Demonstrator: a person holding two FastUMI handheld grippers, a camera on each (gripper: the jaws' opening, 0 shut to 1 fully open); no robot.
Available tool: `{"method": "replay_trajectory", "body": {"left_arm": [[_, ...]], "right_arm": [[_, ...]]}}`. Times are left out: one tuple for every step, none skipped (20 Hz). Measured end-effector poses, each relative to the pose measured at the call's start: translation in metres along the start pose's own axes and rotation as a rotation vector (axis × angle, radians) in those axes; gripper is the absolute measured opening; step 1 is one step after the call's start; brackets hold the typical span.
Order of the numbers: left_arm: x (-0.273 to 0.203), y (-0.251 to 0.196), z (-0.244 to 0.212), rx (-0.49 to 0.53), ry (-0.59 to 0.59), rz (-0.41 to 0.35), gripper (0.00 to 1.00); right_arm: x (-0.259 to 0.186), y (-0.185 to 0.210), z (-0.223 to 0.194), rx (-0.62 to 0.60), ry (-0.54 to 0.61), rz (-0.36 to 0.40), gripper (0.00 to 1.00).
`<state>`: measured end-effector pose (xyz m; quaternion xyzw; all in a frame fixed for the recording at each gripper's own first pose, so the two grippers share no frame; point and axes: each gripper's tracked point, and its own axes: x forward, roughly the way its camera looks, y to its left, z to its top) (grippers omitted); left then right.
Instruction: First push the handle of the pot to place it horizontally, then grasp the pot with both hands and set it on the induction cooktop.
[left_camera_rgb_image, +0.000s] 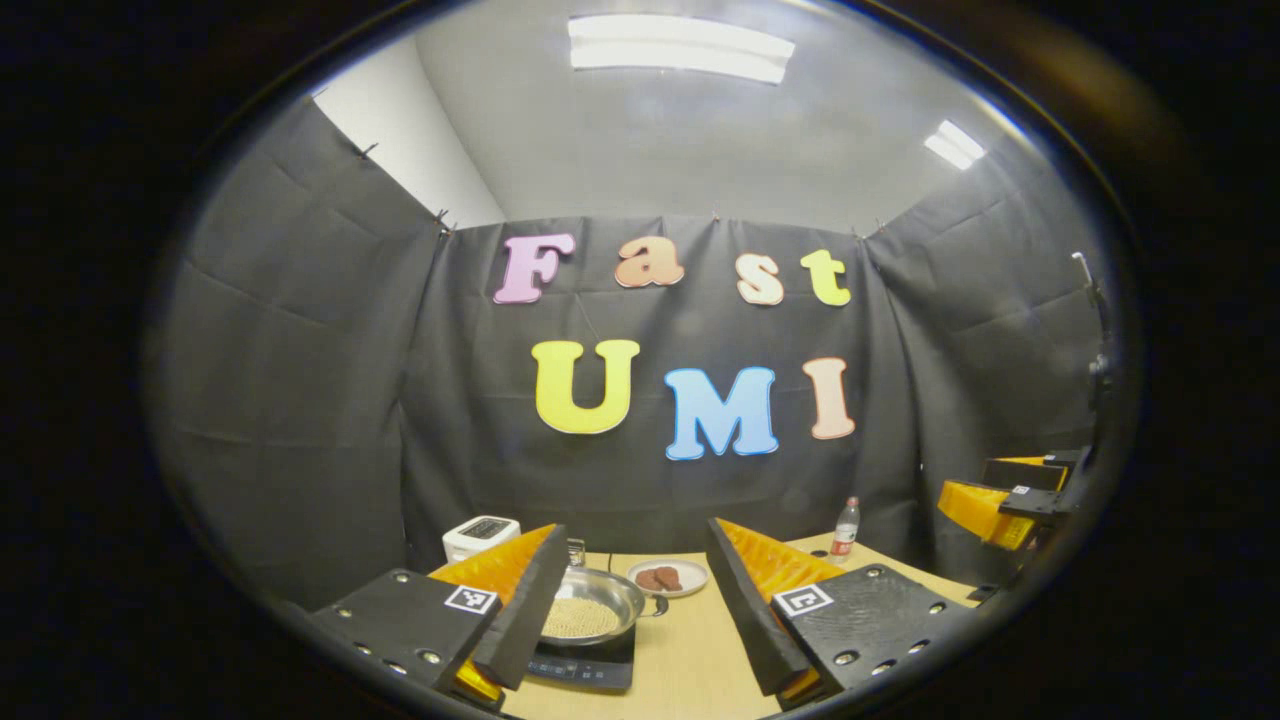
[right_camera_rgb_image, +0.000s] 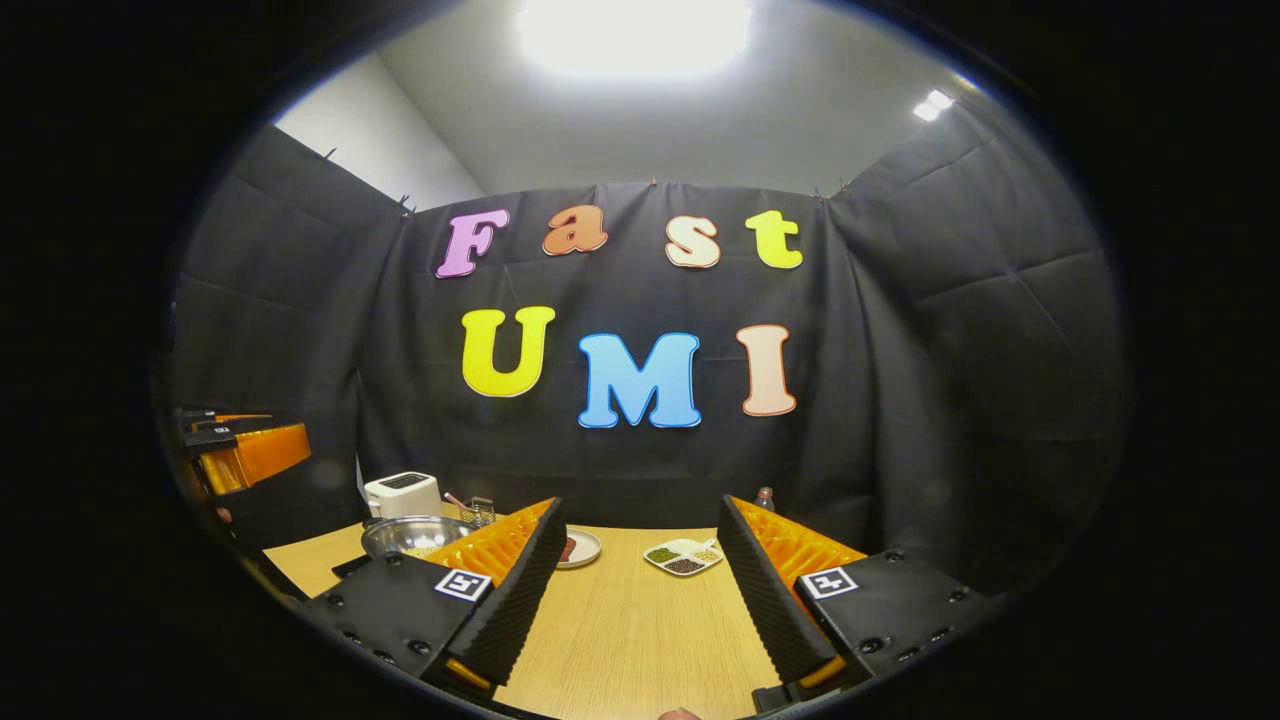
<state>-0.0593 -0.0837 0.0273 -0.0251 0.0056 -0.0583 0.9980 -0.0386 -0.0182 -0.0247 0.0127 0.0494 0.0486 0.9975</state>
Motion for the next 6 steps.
{"method": "replay_trajectory", "body": {"left_arm": [[0.001,0.0,0.0,0.002,-0.001,-0.002,0.84],[0.0005,0.0007,-0.0002,0.004,-0.003,-0.004,0.84],[0.0011,0.0005,-0.0012,0.005,-0.003,-0.005,0.84],[0.0013,0.0002,-0.0018,0.006,-0.001,-0.007,0.84],[0.0025,0.0002,-0.0035,0.006,0.002,-0.009,0.84],[0.0036,0.0012,-0.0049,0.008,0.004,-0.01,0.84]], "right_arm": [[0.0006,0.0007,-0.0006,-0.001,0.0,0.0,0.92],[0.0014,0.0016,-0.0005,-0.002,0.001,-0.001,0.92],[0.0022,0.0018,-0.001,-0.002,0.001,-0.001,0.92],[0.0026,0.0027,-0.0004,-0.004,0.001,-0.001,0.92],[0.0023,0.0029,-0.0003,-0.007,0.002,-0.001,0.92],[0.003,0.0035,0.0003,-0.012,0.001,-0.003,0.92]]}}
